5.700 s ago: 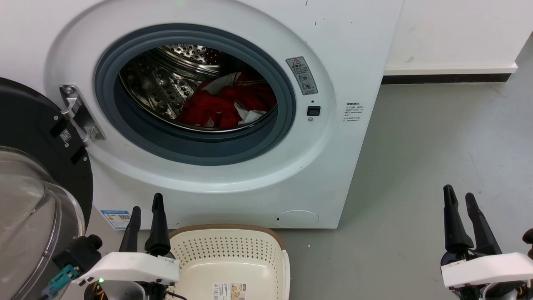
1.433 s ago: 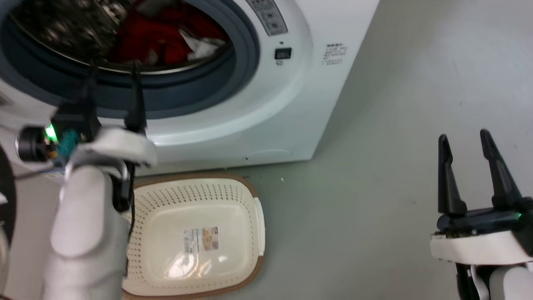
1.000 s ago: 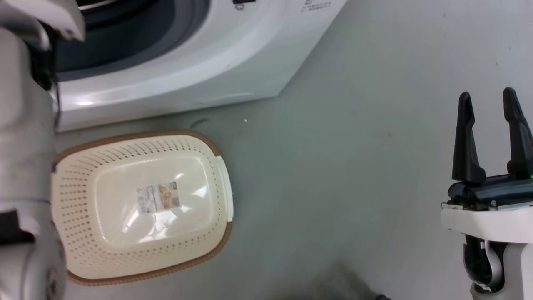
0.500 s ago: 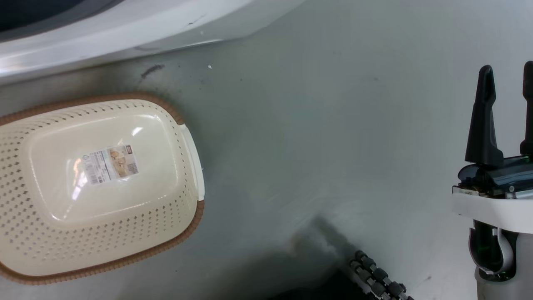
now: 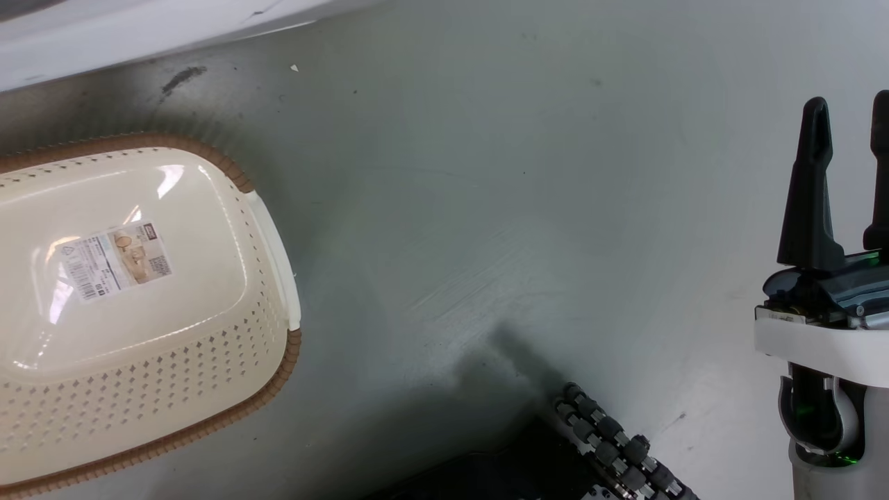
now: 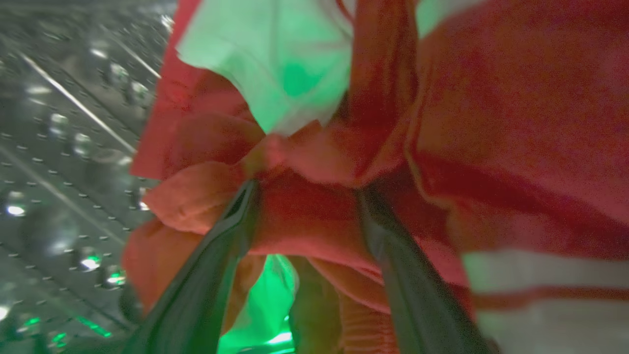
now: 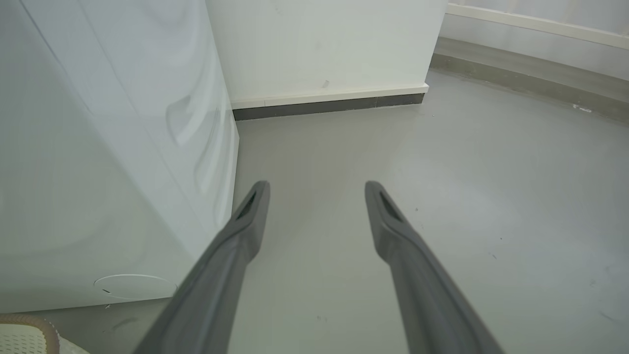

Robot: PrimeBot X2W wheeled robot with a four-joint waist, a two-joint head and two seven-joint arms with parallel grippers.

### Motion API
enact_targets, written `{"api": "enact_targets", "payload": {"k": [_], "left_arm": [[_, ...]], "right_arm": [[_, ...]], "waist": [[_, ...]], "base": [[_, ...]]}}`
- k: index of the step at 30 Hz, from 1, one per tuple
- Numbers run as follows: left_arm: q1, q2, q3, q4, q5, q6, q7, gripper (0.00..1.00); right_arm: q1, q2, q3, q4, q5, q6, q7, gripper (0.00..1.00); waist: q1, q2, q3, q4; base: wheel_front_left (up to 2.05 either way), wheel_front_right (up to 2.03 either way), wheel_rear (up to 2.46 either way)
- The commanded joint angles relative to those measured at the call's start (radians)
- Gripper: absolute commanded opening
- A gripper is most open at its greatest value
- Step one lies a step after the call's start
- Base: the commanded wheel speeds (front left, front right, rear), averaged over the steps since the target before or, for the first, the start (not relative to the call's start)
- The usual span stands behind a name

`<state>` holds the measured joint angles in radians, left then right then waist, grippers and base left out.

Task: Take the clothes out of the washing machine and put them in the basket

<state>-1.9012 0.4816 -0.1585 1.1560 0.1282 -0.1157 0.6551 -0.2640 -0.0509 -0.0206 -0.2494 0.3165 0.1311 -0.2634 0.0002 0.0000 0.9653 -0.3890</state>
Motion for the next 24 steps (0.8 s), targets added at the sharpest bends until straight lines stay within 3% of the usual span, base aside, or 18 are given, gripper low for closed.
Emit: {"api": "enact_targets", "payload": {"k": [1, 13, 14, 15, 24], "left_arm": [[0.003, 0.011, -0.004, 0.007, 0.0, -0.003, 0.011, 1.0], [0.004, 0.027, -0.043, 0.001, -0.002, -0.003, 0.041, 1.0], [0.008, 0.03, -0.048, 0.0, -0.002, -0.005, 0.036, 0.4], [0.01, 0.034, -0.051, -0.003, -0.004, -0.006, 0.029, 0.0], [0.065, 0.028, -0.059, -0.012, -0.062, -0.014, -0.094, 0.0]], "right_arm": [[-0.009, 0.001, 0.003, -0.001, 0.008, -0.001, -0.002, 1.0], [-0.009, 0.001, 0.011, -0.001, 0.024, -0.001, -0.002, 1.0], [-0.01, 0.001, 0.011, 0.001, 0.026, -0.001, -0.002, 1.0], [-0.013, 0.001, 0.011, 0.003, 0.028, -0.001, -0.002, 1.0], [-0.028, 0.001, -0.012, 0.01, -0.01, -0.001, -0.002, 1.0]], "waist": [[-0.0002, 0.0, 0.018, -0.012], [-0.0002, 0.0, 0.052, -0.024], [-0.0002, 0.0, 0.051, -0.023], [-0.0002, 0.0, 0.05, -0.024], [-0.0002, 0.0, -0.008, 0.007]], "base": [[0.0, 0.0, 0.0], [0.0, 0.0, 0.0], [0.0, 0.0, 0.0], [0.0, 0.0, 0.0], [0.0, 0.0, 0.0]]}}
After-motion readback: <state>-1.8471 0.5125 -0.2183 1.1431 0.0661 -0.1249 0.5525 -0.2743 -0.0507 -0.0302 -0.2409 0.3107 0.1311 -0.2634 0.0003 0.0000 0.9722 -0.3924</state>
